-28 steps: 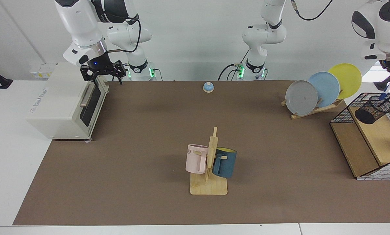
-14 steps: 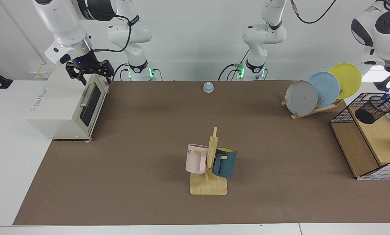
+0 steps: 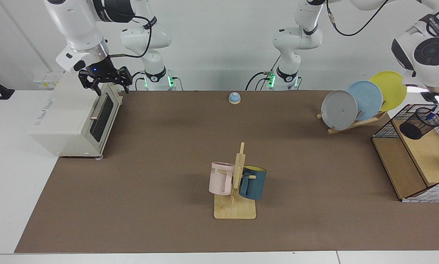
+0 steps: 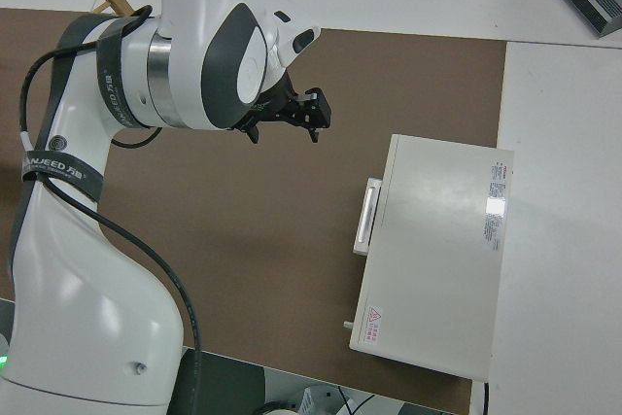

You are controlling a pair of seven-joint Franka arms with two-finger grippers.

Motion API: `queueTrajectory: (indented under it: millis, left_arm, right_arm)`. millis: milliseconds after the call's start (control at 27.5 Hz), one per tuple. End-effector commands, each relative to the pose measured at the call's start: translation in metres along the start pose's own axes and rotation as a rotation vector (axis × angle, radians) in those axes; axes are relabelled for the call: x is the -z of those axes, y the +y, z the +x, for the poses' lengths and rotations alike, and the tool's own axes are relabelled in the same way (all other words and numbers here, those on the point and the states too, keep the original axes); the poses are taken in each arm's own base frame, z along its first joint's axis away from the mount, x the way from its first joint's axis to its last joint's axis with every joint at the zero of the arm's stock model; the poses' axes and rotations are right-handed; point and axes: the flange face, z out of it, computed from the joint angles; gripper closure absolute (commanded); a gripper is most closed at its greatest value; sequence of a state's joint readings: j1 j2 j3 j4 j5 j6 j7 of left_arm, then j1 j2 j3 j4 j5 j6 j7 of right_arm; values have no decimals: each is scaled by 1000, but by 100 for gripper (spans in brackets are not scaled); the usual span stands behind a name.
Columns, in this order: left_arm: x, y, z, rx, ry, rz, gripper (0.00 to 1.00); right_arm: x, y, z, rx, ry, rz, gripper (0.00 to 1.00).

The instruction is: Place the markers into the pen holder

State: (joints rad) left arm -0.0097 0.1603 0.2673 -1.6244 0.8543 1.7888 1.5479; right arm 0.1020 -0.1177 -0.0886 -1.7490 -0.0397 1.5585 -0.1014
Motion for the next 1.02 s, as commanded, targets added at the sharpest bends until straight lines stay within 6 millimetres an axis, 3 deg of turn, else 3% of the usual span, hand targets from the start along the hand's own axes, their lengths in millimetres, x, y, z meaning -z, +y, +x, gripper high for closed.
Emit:
queueTrajectory:
  millis: [0,36,73,109,145,327,436,545,726,981]
  left_arm:
    - [-20,-14,18,-43,-43,-113,96]
    - [-19,-14,18,-42,-48,-124,85]
    - [-19,-14,16,-40,-56,-134,64]
    - [-19,-13,16,-42,-67,-143,24]
    - [-17,-12,14,-43,-76,-152,0]
    - [-16,-11,19,-47,-76,-181,0]
    - [-3,-13,13,-32,-68,-166,0]
    - [24,-14,20,-22,-37,-137,0]
    - [47,-13,31,18,144,-133,0]
    - [63,-14,65,230,478,-178,0]
  right_arm:
    - [3,0,-3,-4,1,16,0]
    - [3,0,-3,-4,1,16,0]
    - [3,0,-3,-4,1,16,0]
    - [3,0,-3,-4,1,16,0]
    - [3,0,-3,-4,1,16,0]
    - [3,1,-3,-6,0,15,0]
    - [3,-1,-2,-3,0,13,0]
    - [3,-2,-2,0,0,10,0]
    - [3,-2,-2,2,0,10,0]
    - [3,-1,-2,-1,0,9,0]
